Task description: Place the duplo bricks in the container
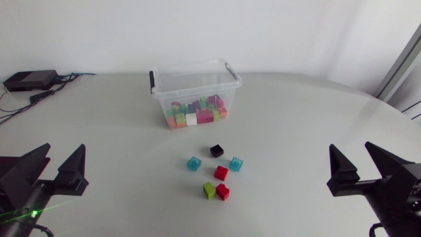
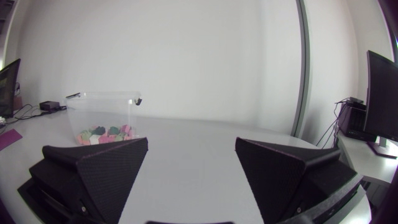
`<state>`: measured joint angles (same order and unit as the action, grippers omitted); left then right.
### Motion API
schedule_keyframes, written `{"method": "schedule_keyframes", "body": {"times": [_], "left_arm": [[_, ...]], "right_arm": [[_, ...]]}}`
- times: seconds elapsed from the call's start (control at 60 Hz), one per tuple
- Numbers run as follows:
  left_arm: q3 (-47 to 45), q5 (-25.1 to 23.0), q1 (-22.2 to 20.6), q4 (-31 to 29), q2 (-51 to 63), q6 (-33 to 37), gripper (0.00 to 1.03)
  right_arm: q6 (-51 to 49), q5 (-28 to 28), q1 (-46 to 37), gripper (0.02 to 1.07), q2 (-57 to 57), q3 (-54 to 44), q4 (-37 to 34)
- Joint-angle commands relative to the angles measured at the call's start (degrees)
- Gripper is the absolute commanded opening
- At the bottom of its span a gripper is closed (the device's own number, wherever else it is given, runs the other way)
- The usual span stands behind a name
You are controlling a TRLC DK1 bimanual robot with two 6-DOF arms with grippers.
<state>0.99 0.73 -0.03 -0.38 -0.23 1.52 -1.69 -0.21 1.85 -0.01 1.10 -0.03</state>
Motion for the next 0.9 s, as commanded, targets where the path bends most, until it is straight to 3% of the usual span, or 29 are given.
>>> {"method": "schedule_keyframes", "body": {"times": [0.0, 0.367, 0.65, 0.883], "left_arm": [[-0.9, 0.1, 0.5, 0.1, -0.6, 0.4, 0.99], [-0.9, 0.1, 0.6, 1.8, -0.6, 0.3, 0.99], [3.3, 0.0, -0.4, -0.6, -0.1, 1.0, 0.99], [12.5, -0.1, -2.7, 0.7, 14.5, 1.1, 0.99]], "right_arm": [[0.1, -0.1, 0.5, 1.03, -0.2, -1.2, -0.4], [0.1, 0.1, 0.5, 1.03, -0.4, -0.4, 0.0], [0.5, 1.3, 2.6, 1.03, 1.0, 5.2, -1.9], [0.4, 1.7, 3.4, 1.03, 9.5, 11.0, -0.7]]}}
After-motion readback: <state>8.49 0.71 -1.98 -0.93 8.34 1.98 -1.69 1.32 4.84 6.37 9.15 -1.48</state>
